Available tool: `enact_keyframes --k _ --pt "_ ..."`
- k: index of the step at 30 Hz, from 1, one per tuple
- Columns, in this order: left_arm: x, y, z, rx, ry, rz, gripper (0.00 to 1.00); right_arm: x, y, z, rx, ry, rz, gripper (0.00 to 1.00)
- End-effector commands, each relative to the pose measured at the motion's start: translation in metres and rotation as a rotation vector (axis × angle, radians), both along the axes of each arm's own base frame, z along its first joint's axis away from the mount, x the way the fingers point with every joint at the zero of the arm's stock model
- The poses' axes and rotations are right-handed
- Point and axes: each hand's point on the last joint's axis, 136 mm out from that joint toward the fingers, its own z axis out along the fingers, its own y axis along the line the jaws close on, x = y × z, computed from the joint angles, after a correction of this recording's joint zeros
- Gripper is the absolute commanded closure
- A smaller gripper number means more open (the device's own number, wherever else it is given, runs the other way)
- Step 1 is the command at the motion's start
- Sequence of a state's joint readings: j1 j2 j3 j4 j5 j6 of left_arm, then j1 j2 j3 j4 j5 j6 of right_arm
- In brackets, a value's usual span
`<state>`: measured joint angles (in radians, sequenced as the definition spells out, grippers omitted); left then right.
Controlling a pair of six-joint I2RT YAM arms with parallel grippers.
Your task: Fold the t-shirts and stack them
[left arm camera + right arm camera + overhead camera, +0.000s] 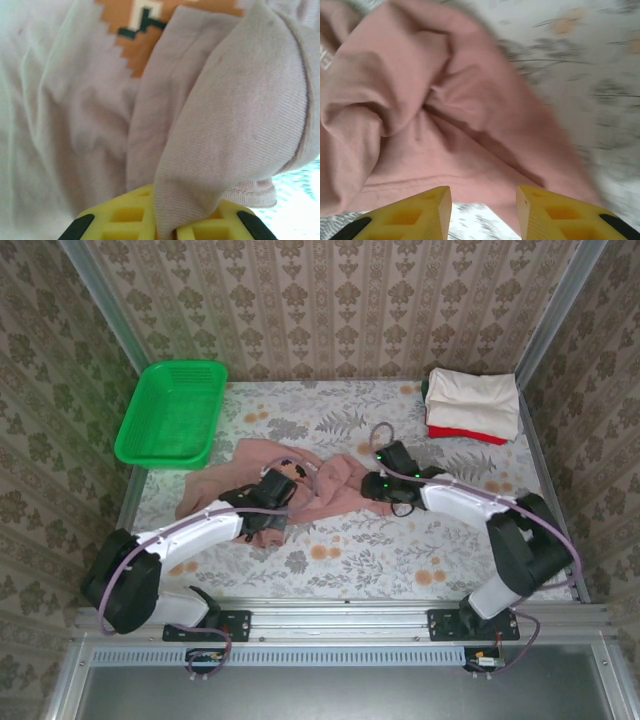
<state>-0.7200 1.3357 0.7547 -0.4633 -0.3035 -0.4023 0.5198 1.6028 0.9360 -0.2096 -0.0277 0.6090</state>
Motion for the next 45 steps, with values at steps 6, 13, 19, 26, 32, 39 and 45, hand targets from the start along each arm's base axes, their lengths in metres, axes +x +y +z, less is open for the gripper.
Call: enact_keyframes --k 6,13,19,26,32,39,45 --pt "0.005 0.022 0.013 -0.090 0.003 0.097 0.88 0.002 0.026 -0.049 -0.296 0.065 0.040 0.59" --pt "0.021 0.056 0.047 -0.167 -0.066 0.227 0.90 -0.005 -0.013 -0.051 -0.509 0.078 0.054 0.94" --pt "0.026 0.077 0.071 -0.175 -0.131 0.273 0.88 0.006 -0.087 -0.009 -0.499 0.041 -0.070 1.00" --pt "0.031 0.084 0.091 -0.195 -0.183 0.289 0.88 0.023 -0.127 0.075 -0.390 -0.090 -0.153 1.00" --pt "0.048 0.088 0.111 -0.183 -0.217 0.300 0.88 -0.010 -0.004 0.052 -0.285 -0.171 0.165 0.56" --pt "0.055 0.104 0.137 -0.191 -0.261 0.337 0.89 -0.007 -0.033 -0.014 -0.482 -0.010 0.048 0.41" --pt "0.062 0.114 0.161 -0.227 -0.309 0.364 0.89 0.002 -0.065 -0.030 -0.403 0.073 -0.043 0.41"
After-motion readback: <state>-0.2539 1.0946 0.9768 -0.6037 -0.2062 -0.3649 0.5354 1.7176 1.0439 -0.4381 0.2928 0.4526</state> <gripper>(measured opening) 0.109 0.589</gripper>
